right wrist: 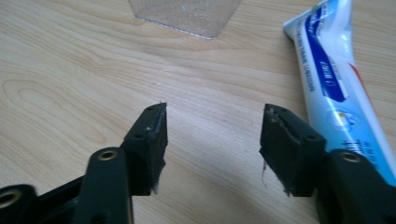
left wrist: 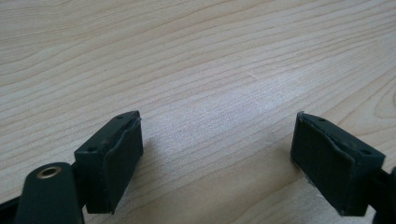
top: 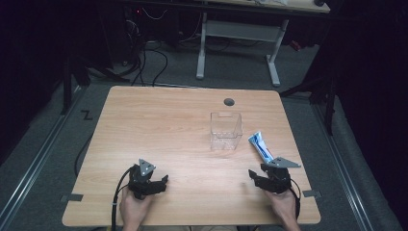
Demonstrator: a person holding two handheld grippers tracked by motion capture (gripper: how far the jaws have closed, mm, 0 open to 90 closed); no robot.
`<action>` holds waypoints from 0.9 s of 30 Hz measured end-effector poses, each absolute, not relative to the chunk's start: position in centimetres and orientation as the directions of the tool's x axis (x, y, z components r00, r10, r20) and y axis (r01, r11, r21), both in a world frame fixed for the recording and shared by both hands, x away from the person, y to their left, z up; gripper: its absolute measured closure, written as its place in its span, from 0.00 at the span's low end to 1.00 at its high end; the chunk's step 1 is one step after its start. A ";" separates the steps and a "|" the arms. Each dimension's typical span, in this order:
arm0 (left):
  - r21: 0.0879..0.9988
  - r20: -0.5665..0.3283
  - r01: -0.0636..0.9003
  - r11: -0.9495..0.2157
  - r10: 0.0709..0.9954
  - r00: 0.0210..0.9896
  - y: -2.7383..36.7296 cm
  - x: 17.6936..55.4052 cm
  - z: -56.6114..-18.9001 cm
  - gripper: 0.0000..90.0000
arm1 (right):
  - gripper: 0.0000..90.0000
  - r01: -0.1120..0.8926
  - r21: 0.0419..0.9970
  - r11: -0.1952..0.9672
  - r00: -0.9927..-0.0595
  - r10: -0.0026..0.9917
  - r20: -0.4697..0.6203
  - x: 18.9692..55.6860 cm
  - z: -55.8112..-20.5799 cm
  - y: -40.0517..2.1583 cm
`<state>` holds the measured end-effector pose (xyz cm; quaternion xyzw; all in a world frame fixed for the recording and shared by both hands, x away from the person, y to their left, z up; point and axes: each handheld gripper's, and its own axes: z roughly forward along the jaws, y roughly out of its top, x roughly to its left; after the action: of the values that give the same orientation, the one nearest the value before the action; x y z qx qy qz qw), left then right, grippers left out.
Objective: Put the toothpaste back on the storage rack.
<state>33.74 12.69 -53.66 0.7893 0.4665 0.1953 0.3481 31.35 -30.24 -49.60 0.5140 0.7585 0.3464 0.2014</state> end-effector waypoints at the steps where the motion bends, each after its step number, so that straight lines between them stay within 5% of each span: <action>1: 0.732 -0.017 0.601 -0.322 0.873 0.488 12.7 33.7 -53.7 0.19 | 0.50 0.650 0.727 0.221 -0.380 0.923 0.059 31.5 -49.3 -30.6; 17: 0.732 -0.017 0.600 -0.322 0.873 0.488 12.7 33.7 -53.7 0.19 | 0.50 0.606 0.770 0.198 -0.355 0.934 0.039 31.4 -47.7 -32.9; 27: 0.732 -0.017 0.600 -0.322 0.873 0.488 12.7 33.7 -53.7 0.19 | 0.34 0.624 0.763 0.166 -0.317 0.947 0.053 32.5 -47.4 -33.9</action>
<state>33.75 12.68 -53.66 0.7891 0.4667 0.1955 0.3482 32.48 -33.88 -47.38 0.5387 0.7292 0.3558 0.2266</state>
